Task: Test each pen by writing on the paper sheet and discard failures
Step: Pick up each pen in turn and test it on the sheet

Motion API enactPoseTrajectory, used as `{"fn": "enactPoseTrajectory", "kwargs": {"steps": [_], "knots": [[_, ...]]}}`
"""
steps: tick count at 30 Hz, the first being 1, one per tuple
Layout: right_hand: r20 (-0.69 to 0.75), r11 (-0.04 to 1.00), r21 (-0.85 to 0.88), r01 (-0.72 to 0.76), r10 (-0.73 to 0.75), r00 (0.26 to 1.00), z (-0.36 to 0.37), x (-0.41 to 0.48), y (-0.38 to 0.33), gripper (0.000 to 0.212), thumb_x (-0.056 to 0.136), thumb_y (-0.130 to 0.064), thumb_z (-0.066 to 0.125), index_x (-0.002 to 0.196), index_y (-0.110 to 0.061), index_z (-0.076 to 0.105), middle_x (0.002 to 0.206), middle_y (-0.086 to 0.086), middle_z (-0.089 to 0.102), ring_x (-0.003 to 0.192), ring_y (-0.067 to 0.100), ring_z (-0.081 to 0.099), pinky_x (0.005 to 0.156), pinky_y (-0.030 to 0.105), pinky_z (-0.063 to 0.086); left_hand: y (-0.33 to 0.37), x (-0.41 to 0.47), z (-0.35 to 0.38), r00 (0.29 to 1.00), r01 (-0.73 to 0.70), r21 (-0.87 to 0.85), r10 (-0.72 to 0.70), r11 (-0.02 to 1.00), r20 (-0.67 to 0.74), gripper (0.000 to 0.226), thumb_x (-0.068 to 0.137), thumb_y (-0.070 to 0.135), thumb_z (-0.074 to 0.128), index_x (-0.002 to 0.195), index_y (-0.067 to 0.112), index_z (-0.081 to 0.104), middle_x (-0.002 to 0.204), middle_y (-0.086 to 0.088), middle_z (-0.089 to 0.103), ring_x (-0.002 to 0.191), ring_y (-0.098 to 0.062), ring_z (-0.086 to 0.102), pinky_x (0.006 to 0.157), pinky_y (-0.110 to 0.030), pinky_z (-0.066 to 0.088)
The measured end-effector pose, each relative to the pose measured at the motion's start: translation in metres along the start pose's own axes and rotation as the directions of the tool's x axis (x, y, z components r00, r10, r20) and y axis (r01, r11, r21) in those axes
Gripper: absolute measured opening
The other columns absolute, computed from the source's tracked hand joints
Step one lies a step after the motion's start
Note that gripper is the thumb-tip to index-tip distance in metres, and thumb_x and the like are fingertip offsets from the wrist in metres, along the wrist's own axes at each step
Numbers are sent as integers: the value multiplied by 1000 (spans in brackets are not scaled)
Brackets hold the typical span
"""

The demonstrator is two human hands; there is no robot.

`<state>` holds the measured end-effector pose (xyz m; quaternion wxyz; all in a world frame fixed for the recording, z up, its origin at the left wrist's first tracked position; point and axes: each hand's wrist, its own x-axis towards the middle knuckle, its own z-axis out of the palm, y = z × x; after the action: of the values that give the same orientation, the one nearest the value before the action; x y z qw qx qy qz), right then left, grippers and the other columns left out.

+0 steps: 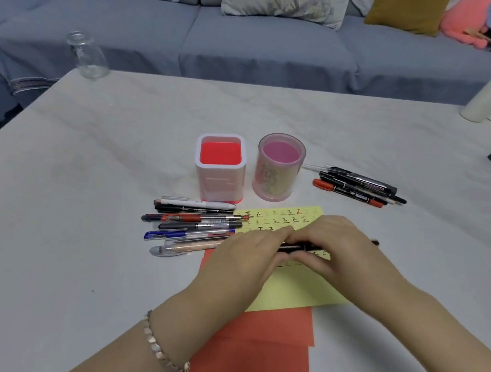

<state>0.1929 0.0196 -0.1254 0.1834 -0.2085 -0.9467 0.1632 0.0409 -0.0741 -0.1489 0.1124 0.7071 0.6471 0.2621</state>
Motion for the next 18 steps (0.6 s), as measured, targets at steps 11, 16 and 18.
{"fn": "enactPoseTrajectory", "kwargs": {"steps": [11,16,18], "knots": [[164,317,812,-490,683,712,18,3,-37,26,77,-39,59,80,-15,51,41,-4,41,36,10,36,38,16,29,5,-21,-11,964,249,-291,-265,924,-18,14,95,25,44,107,26,51,93,12,62,82,-7,54,79,-31,44],[46,316,869,-381,715,697,33,5,-50,40,90,-26,53,56,-8,40,33,-1,36,30,11,30,35,15,27,13,-22,-5,989,138,-272,-145,952,-6,21,96,31,35,100,20,51,86,11,49,82,-7,43,74,-26,37],[50,302,871,-387,730,682,39,4,-53,43,88,-20,58,52,-10,37,32,-1,34,29,10,29,35,14,25,13,-23,-1,994,107,-278,-104,955,25,28,91,39,28,95,22,50,84,10,51,79,-9,46,72,-28,38]]}}
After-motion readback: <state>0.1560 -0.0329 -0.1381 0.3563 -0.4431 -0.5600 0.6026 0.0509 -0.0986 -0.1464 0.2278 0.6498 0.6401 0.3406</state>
